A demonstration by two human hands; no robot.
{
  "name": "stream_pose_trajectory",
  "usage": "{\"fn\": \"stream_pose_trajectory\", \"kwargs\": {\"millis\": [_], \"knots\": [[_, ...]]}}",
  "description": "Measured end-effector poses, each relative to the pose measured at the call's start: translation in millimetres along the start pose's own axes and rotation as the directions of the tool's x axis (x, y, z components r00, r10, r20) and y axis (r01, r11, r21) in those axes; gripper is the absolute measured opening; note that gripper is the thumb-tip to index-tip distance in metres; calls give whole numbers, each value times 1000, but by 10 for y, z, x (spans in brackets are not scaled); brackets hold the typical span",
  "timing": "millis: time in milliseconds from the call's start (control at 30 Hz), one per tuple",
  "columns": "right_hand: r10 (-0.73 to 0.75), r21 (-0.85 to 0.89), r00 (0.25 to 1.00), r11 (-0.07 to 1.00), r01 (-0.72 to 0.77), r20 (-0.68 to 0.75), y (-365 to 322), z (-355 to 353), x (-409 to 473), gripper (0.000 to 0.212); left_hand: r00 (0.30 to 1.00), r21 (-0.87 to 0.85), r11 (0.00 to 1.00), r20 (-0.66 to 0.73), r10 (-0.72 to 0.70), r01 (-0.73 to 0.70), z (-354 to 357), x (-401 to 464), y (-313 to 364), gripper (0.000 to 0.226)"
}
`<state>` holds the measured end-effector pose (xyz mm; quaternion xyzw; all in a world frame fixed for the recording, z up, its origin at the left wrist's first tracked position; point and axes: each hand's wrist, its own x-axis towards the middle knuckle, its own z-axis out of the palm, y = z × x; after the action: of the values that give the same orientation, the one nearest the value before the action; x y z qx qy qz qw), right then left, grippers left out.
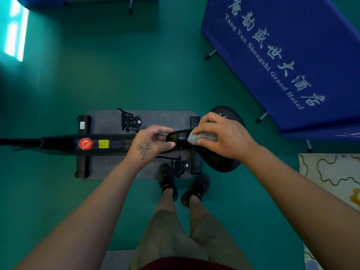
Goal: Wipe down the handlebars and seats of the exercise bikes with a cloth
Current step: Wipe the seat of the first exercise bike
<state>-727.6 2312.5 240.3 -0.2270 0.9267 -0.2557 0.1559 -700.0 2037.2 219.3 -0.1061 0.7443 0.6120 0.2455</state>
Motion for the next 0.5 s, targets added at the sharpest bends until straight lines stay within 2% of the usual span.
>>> {"fn": "stream_pose_trajectory", "kwargs": {"millis": [233,500], "knots": [[-56,7,997,998,56,-61,-245,179,109,24,1000,-10,1000,-12,17,-18,26,-12,-18,37],[-24,-31,997,999,22,-80,51,61,-182,25,1000,12,1000,-29,-2,2,35,-36,2,36]]}}
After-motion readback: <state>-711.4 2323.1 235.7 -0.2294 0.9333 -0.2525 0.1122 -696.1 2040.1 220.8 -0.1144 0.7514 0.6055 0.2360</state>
